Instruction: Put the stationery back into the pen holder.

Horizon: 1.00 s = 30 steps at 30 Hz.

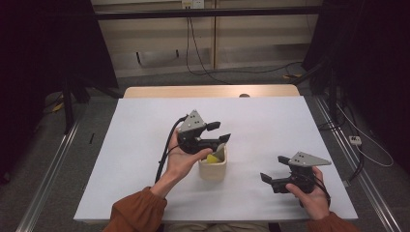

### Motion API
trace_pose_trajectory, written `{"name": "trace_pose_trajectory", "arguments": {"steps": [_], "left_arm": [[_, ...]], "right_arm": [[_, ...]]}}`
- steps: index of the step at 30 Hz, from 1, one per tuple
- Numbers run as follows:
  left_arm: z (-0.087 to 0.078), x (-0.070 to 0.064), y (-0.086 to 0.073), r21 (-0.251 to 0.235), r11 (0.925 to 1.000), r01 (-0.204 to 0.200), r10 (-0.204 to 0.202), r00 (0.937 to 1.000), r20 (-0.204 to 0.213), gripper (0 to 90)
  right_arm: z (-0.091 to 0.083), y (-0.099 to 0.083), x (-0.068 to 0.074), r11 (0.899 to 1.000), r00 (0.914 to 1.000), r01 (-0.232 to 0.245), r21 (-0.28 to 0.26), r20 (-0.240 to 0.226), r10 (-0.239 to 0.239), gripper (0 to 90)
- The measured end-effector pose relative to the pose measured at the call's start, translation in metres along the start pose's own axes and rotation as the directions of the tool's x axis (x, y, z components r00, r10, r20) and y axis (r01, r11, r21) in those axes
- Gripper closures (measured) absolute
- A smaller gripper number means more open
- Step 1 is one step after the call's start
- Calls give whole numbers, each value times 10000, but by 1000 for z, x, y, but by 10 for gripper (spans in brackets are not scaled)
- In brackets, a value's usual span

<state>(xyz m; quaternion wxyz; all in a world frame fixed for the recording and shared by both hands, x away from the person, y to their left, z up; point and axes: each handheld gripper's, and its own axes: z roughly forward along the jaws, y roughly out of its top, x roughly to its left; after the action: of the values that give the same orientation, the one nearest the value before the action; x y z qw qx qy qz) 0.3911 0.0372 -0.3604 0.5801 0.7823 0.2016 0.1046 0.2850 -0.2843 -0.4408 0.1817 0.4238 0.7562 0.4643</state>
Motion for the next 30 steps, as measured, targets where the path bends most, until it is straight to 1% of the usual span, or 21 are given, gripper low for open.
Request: {"name": "trace_pose_trajectory", "arguments": {"steps": [1, 2, 3, 5, 8, 10, 11, 13, 16, 18, 22, 30], "left_arm": [[0, 0, 0, -3, 9999, 102, -102, 9999, -57, 334], [0, 1, 0, -14, 9998, 177, -176, 9998, 62, 300], [0, 1, 0, -52, 9997, 228, -228, 9997, -31, 289], [0, 2, 1, 33, 9999, 158, -157, 9998, -141, 256], [1, 4, 0, 167, 9997, 174, -172, 9998, -124, 205], [1, 4, 1, 269, 9996, 95, -86, 9994, -345, 176], [2, 4, 1, 310, 9995, 70, -59, 9993, -365, 156], [3, 4, 2, 343, 9993, 113, -106, 9997, -226, 124], [2, 4, 5, 440, 9988, 206, -196, 9995, -228, 89], [1, 4, 5, 385, 9990, 224, -213, 9994, -287, 82], [-1, 6, 7, 464, 9986, 265, -248, 9990, -366, 65], [-12, 15, 13, 300, 9982, 528, -513, 9975, -482, 53]], "right_arm": [[0, 0, 0, 10000, 10000, -3, 0, 1, 3, 52], [0, 0, 0, 10000, 10000, -5, 1, 5, 5, 52], [0, 0, 0, 10000, 10000, -5, -4, 6, 5, 52], [0, 0, 0, 10000, 10000, 5, -14, -4, -5, 52], [0, 0, -1, 10000, 10000, 14, -19, -10, -14, 52], [0, 0, -1, 10000, 10000, -20, -29, 2, 20, 52], [0, 0, -1, 10000, 10000, -30, -32, 3, 30, 52], [0, -1, -2, 10000, 10000, -65, -41, -1, 65, 52], [0, -1, -3, 9999, 9999, -114, -40, -4, 114, 52], [-1, -1, -3, 9999, 9999, -118, -53, 8, 118, 52], [-1, -1, -3, 10000, 10000, -69, -61, -9, 69, 52], [-1, -1, -3, 9999, 9999, -109, -55, 43, 109, 52]]}}
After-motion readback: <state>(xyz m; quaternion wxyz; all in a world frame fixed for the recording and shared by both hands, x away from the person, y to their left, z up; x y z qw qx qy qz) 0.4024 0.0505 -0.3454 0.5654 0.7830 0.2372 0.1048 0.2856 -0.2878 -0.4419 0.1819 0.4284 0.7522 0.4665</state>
